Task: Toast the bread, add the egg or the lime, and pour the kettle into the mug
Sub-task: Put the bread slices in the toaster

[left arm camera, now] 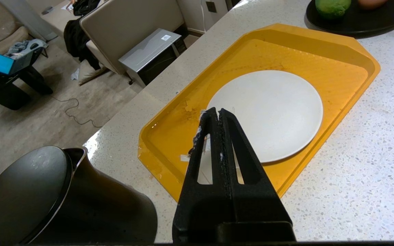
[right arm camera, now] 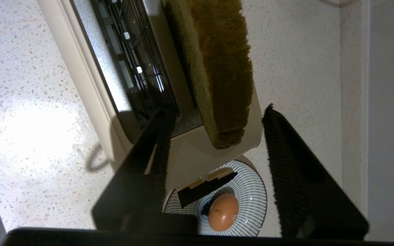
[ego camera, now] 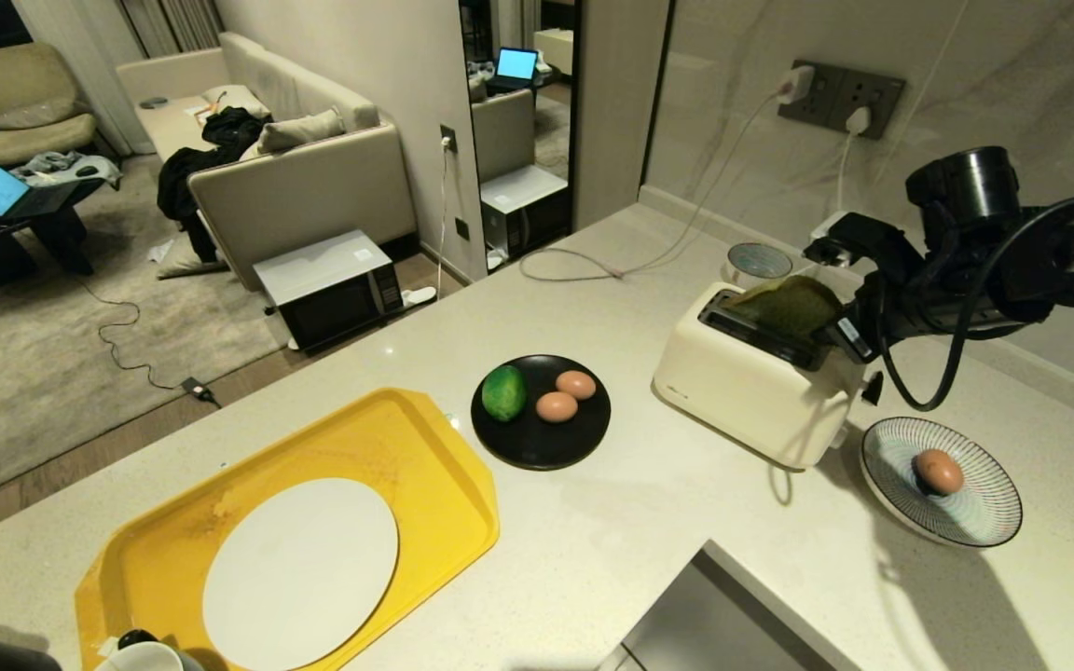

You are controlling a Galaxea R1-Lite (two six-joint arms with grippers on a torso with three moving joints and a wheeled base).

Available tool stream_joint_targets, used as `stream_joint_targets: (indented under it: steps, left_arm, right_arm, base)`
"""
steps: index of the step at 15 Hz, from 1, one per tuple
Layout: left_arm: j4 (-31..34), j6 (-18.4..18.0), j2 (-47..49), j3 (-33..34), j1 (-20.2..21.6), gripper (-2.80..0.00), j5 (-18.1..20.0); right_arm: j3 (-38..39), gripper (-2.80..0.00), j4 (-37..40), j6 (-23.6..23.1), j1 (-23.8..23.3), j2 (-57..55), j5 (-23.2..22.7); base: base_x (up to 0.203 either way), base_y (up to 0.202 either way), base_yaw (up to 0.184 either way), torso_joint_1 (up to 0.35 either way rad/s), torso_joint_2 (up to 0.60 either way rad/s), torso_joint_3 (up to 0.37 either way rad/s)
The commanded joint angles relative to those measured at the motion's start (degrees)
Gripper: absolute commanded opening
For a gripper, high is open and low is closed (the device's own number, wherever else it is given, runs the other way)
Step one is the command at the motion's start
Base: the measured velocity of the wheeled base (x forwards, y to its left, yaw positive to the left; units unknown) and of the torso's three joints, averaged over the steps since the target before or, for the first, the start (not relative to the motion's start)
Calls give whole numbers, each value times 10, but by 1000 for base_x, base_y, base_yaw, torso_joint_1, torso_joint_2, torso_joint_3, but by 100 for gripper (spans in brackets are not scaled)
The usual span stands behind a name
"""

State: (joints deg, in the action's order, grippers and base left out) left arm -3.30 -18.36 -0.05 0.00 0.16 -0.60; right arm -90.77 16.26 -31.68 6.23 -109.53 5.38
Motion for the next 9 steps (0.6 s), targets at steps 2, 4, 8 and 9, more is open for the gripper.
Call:
stream_joint_targets:
  steps: [2,4,8,9]
  left_arm:
    - [0,-1,0,0,0,-280,0]
    - [0,-1,0,0,0,-280,0]
    - [0,-1,0,0,0,-280,0]
    - [0,-1,0,0,0,-280,0]
  right_arm:
    - [-3,0,1,1,0,7,-2]
    - [-8,0,1,6,0,8,-12]
    - [-7,0,-10,10,1,9,-12]
    - [-7,0,-9,11,1,18,-13]
  base:
    - [0,0,0,0,0,0]
    - [0,0,0,0,0,0]
    - [0,0,0,0,0,0]
    - [0,0,0,0,0,0]
